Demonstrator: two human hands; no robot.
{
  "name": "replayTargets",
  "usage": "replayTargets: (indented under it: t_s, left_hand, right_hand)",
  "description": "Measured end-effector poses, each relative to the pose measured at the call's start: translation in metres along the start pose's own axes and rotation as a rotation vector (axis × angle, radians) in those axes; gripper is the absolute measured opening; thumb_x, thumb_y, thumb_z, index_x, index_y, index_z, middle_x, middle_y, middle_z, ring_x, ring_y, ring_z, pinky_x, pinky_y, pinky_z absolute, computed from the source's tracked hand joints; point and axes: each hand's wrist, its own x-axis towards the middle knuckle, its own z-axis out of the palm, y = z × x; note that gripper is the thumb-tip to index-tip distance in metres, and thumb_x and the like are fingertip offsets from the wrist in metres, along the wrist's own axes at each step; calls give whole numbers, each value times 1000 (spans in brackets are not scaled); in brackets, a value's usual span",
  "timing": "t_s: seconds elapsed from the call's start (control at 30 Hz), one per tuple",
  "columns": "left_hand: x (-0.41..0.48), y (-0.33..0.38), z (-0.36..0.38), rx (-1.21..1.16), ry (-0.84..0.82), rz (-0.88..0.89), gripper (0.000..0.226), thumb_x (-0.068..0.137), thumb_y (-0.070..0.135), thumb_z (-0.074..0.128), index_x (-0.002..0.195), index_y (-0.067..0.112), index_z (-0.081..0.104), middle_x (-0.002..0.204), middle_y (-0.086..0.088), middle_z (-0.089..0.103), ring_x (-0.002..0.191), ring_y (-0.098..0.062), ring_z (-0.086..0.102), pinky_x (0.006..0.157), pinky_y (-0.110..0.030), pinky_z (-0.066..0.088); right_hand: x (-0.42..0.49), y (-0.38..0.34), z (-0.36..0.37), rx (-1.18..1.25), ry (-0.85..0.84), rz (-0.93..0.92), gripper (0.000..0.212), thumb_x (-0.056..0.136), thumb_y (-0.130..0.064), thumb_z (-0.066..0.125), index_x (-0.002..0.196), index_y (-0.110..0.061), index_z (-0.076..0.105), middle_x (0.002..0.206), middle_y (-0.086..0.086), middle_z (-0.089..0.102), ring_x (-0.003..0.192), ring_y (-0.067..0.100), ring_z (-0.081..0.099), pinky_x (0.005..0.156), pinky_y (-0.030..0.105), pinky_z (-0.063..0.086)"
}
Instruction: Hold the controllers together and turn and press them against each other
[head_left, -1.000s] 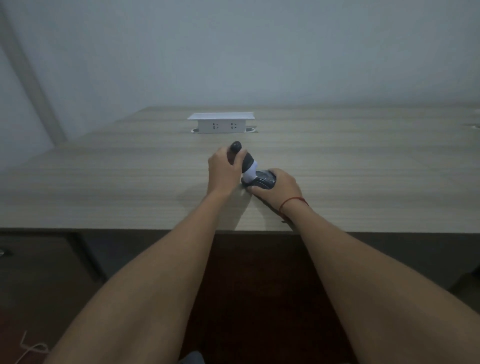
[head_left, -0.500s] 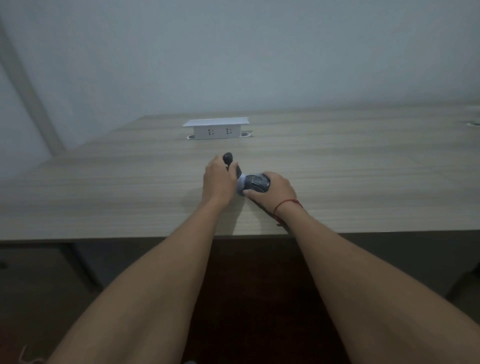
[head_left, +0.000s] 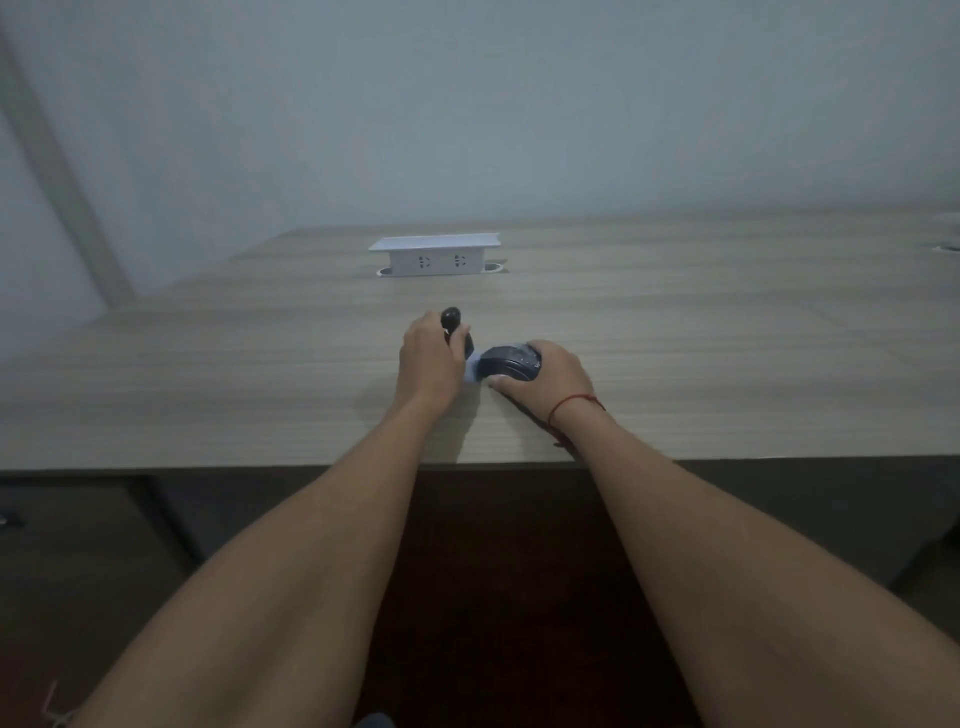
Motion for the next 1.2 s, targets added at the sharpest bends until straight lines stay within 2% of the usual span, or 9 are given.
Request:
replayTargets:
  t_s: [0.13, 0.27, 0.37, 0.53, 0.7, 0.83, 0.9, 1.03, 1.2]
  left_hand:
    - [-4, 19, 3, -160, 84, 80, 23, 94, 27, 56, 96, 5, 61, 88, -5, 59, 85, -21, 59, 76, -32, 51]
    - [-9, 17, 12, -61, 6, -15, 24, 96, 27, 53, 104, 5, 58, 103, -10, 62, 95, -25, 61, 84, -37, 53]
    - [6, 16, 5, 121, -26, -57, 30, 96, 29, 53, 109, 3, 59, 110, -16, 62, 98, -32, 61, 80, -35, 47]
    - [6, 32, 10, -52, -31, 38, 29, 95, 29, 54, 108, 4, 61, 108, -14, 64, 99, -27, 60, 82, -33, 47]
    - [2, 8, 10, 105, -29, -80, 27, 97, 27, 52, 111, 4, 58, 111, -14, 61, 95, -24, 55, 78, -32, 41]
    - [7, 16, 3, -34, 112, -36, 25, 97, 27, 51, 103, 3, 59, 104, -12, 61, 92, -22, 54, 75, -28, 37]
    - [8, 23, 3, -98, 113, 3, 25, 97, 26, 51, 104, 3, 59, 105, -13, 61, 97, -25, 56, 77, -28, 40]
    - [4, 18, 4, 53, -13, -37, 29, 97, 25, 50, 112, 1, 57, 115, -17, 59, 103, -26, 55, 81, -31, 40]
    - [9, 16, -7, 105, -33, -72, 31, 97, 26, 51, 113, 1, 59, 117, -19, 60, 109, -33, 56, 88, -37, 43]
  right_hand:
    - [0, -1, -2, 30, 1, 21, 44, 62, -53, 74, 91, -23, 61, 86, 0, 66, 78, 21, 63, 74, 42, 55]
    - [0, 0, -1, 31, -5, 11, 44, 66, -50, 73, 98, -21, 61, 90, 1, 65, 81, 21, 62, 75, 41, 55]
    - [0, 1, -1, 29, 2, 16, 51, 63, -50, 76, 103, -23, 60, 94, 0, 65, 84, 21, 61, 78, 42, 55]
    - [6, 4, 3, 36, -3, 36, 46, 60, -52, 76, 94, -25, 60, 88, -1, 65, 79, 21, 63, 75, 43, 56]
    - [9, 7, 2, -78, 0, -15, 69, 60, -59, 74, 118, -27, 55, 113, 2, 53, 105, 22, 49, 88, 43, 49]
    - [11, 7, 0, -23, -43, -26, 77, 57, -56, 77, 123, -25, 53, 119, 3, 54, 109, 22, 50, 92, 44, 48]
    - [9, 6, -1, 57, -55, -3, 81, 54, -51, 81, 124, -23, 51, 118, 0, 56, 106, 20, 53, 90, 38, 50]
    - [6, 6, -9, 145, -112, -18, 68, 57, -40, 86, 115, -23, 55, 104, -8, 54, 94, 11, 52, 69, 18, 40]
    - [9, 6, -18, 178, -192, 5, 68, 58, -36, 87, 118, -23, 57, 116, 0, 56, 104, 17, 53, 85, 29, 45]
